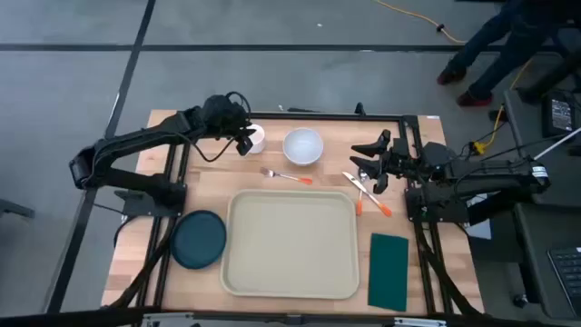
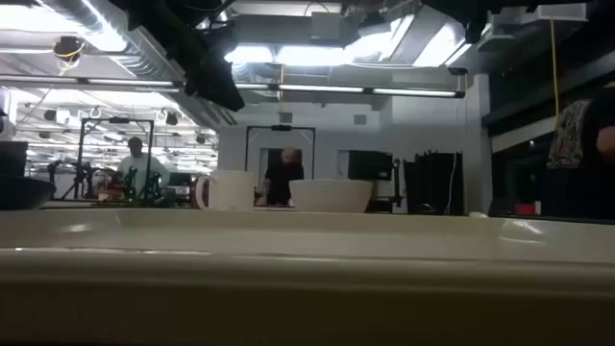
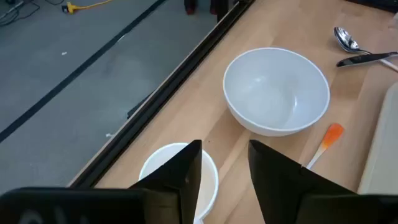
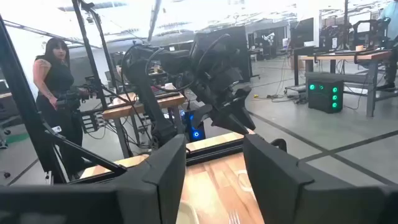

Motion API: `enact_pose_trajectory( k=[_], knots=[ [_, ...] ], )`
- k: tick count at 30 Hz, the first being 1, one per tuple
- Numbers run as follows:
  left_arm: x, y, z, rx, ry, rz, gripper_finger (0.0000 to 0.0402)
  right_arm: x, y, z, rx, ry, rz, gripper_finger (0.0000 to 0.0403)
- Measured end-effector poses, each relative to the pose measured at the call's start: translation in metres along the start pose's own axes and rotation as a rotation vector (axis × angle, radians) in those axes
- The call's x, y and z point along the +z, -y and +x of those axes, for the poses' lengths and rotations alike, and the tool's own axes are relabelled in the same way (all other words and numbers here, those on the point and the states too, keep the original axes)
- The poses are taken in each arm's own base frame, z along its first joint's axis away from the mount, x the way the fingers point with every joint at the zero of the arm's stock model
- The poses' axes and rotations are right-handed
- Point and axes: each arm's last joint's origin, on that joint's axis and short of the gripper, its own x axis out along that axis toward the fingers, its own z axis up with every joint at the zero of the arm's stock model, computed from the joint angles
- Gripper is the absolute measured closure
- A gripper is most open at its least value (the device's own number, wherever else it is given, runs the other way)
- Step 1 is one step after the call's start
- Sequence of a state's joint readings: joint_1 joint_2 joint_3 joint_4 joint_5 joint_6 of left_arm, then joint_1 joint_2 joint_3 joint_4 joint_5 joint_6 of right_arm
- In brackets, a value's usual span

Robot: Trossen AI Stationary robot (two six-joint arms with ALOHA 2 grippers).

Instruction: Set up tray

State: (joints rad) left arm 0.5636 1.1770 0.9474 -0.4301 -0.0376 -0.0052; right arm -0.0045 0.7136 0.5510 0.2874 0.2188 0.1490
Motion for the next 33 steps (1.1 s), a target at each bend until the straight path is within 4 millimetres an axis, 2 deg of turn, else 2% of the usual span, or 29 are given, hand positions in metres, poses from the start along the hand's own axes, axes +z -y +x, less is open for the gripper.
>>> enact_pose_trajectory(
  k=[6, 16, 21, 27, 33],
  knots=[
    [-0.003, 0.0, 0.0, 0.0, -0.028, 0.003, 0.0274, 0.0, 0.0, 0.0, 0.0, 0.0, 0.0, 0.0234],
    [-0.02, -0.003, 0.006, -0.088, -0.213, 0.029, 0.0273, 0.0, 0.001, 0.0, -0.041, 0.005, -0.024, 0.0234],
    [-0.024, -0.005, 0.019, -0.173, -0.263, 0.012, 0.024, 0.001, 0.002, 0.0, -0.06, 0.014, -0.029, 0.0234],
    [-0.008, -0.009, 0.036, -0.113, -0.29, 0.071, 0.0176, 0.001, 0.002, 0.0, -0.06, 0.015, -0.023, 0.0234],
    [0.007, -0.014, 0.065, -0.105, -0.417, 0.142, 0.0161, 0.001, 0.002, 0.0, -0.059, 0.011, -0.025, 0.0234]
  ],
)
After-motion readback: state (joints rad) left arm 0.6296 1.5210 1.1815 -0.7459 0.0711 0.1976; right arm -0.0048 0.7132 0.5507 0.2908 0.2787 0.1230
